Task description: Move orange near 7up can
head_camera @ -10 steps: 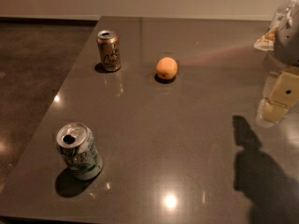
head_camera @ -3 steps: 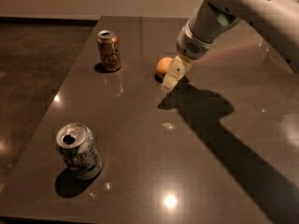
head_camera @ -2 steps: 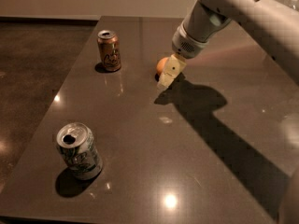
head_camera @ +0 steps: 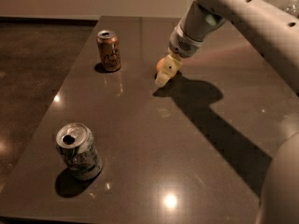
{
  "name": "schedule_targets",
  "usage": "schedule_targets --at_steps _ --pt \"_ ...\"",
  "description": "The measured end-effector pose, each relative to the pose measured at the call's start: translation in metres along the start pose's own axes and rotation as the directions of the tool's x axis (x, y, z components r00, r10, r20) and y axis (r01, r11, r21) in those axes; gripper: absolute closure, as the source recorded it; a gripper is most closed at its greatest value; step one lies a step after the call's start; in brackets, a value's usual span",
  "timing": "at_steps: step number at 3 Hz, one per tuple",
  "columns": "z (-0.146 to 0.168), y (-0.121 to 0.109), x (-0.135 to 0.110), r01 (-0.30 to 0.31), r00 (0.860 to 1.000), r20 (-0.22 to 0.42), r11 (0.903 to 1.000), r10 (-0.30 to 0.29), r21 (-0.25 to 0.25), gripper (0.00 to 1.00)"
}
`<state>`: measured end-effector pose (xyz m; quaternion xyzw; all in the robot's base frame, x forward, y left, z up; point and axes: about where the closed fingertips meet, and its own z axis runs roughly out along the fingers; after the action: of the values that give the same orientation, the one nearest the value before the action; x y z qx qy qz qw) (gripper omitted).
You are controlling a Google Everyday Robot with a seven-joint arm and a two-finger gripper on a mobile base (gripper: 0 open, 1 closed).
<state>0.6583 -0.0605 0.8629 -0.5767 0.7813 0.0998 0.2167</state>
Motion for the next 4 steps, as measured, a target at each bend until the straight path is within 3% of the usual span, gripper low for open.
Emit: schedule_targets --at_steps 2,3,4 --pt "-0.004 0.013 -0.004 0.042 0.999 0.017 0.9985 -0.041 -0.034 0.8" --pt "-0.018 0.03 -0.002 0.083 0.996 0.036 0.995 -0.081 -0.057 0.99" --pt "-0.04 0.065 0.002 0.157 0.987 0.061 0.9829 -0.152 -0.096 1.0"
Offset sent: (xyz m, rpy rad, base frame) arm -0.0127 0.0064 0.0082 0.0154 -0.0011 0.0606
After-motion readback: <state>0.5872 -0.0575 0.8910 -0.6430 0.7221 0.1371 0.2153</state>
